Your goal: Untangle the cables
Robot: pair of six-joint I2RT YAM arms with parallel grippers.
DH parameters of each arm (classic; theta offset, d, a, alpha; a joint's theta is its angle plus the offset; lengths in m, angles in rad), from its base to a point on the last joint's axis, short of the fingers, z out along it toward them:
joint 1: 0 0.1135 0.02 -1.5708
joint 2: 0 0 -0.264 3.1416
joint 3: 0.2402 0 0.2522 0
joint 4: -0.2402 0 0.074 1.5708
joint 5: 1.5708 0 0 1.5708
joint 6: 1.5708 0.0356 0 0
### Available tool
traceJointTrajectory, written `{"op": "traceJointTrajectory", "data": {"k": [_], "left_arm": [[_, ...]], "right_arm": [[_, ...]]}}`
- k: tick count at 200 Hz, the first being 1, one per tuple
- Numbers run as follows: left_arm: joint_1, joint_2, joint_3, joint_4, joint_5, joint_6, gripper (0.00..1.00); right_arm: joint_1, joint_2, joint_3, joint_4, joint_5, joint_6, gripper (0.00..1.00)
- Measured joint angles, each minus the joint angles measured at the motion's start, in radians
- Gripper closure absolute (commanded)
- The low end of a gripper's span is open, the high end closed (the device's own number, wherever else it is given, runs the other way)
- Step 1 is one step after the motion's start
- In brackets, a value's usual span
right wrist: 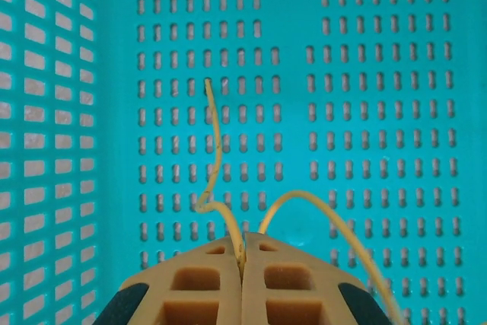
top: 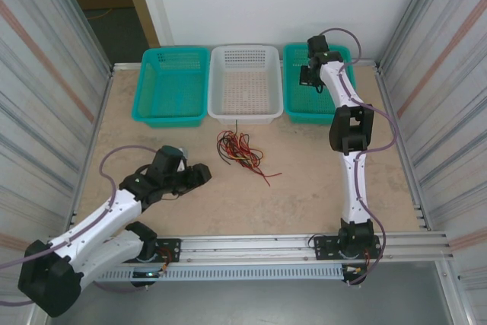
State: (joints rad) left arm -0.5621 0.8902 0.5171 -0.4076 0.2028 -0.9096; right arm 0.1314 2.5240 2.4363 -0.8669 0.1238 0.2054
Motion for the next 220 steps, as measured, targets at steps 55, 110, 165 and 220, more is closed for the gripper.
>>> {"op": "traceJointTrajectory", "data": {"k": [55, 110, 165, 220], "left_arm": [[0.000, 0.105, 0.024, 0.051, 0.024, -0.002, 0.39], [0.000, 0.117, 0.048, 0.073, 0.025, 0.000, 0.31], [0.000, 0.117, 0.048, 0.073, 0.023, -0.002, 0.23], [0.000, 0.118, 0.048, 0.077, 0.023, -0.018, 0.31]], "right_arm": [[0.007, -0.124, -0.123, 0.108, 0.074, -0.006, 1.00], [0.006, -0.147, -0.034, 0.193, 0.104, -0.003, 0.77], [0.011, -0.091, -0.014, 0.174, 0.040, 0.005, 0.50], [0.058, -0.360, -0.310, 0.124, 0.014, 0.042, 0.45]]}}
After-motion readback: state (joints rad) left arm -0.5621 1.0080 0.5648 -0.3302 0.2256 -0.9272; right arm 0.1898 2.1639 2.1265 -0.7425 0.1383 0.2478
